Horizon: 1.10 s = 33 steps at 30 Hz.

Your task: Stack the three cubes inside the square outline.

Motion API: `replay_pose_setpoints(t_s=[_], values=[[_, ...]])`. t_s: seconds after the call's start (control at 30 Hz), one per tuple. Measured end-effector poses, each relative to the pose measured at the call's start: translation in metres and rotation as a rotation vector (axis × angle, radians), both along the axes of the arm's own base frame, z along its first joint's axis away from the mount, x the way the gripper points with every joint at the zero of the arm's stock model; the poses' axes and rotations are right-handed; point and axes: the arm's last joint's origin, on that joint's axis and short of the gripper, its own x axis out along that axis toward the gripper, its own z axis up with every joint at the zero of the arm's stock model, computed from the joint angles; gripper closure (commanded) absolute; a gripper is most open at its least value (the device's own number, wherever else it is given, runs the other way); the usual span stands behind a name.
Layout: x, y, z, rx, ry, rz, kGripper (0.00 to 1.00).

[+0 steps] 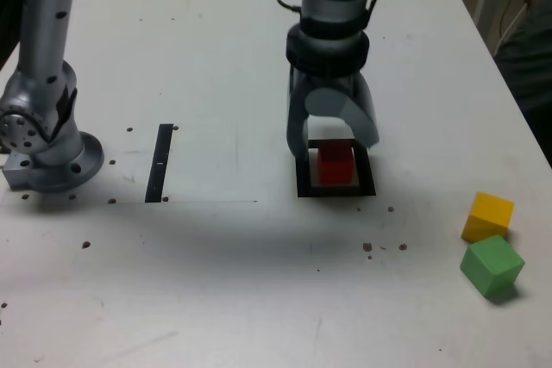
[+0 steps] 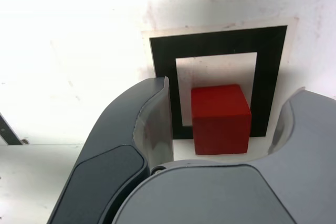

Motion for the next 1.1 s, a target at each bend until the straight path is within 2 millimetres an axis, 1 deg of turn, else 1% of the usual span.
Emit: replay_pose_setpoints(t_s=[0.13, 0.3, 0.53, 0.63, 0.83, 0.93, 1.1], values=[[0.0, 0.002, 0.019, 0.057, -0.017, 0.002, 0.01], [0.007, -0.005, 0.04, 0.085, -0.045, -0.054, 0.01], [0.029, -0.019, 0.054, 0.09, -0.085, -0.154, 0.01], [0.043, -0.027, 0.063, 0.091, -0.131, -0.2, 0.01], [0.067, -0.042, 0.067, 0.084, -0.16, -0.27, 0.01], [0.079, -0.052, 0.067, 0.077, -0.17, -0.306, 0.01], [0.092, -0.064, 0.065, 0.072, -0.164, -0.344, 0.01]])
